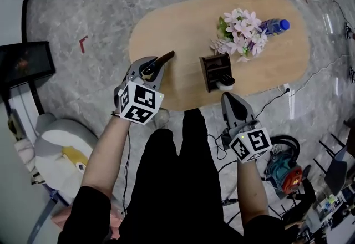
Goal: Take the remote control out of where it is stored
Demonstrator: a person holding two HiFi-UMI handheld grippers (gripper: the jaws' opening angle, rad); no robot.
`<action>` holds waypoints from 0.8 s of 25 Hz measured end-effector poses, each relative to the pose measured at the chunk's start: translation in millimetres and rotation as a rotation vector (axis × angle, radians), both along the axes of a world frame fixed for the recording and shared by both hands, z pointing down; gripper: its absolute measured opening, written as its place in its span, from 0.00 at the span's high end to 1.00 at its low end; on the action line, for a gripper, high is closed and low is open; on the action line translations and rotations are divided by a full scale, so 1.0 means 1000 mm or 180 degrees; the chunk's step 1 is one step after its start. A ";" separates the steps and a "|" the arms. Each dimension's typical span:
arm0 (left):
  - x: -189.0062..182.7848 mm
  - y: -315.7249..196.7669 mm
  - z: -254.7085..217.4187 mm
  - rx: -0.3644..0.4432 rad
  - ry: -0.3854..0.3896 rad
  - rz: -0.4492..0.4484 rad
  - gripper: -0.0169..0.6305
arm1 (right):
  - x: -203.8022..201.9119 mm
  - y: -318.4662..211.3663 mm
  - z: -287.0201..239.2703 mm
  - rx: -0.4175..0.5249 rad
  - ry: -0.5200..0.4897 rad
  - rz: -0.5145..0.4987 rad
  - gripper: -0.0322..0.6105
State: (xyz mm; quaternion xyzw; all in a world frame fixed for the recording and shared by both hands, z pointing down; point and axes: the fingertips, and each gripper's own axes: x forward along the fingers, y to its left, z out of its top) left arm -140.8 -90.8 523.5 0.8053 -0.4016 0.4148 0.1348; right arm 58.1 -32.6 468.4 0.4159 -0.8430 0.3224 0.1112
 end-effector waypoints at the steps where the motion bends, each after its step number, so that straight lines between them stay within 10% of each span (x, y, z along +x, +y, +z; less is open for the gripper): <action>1: -0.003 -0.001 0.007 -0.0029 -0.0011 -0.0035 0.83 | -0.004 -0.002 0.003 -0.0014 -0.0003 -0.0046 0.94; 20: -0.004 -0.046 0.082 0.0168 0.0162 -0.0644 0.83 | 0.015 -0.021 0.050 -0.0338 0.0035 -0.0169 0.94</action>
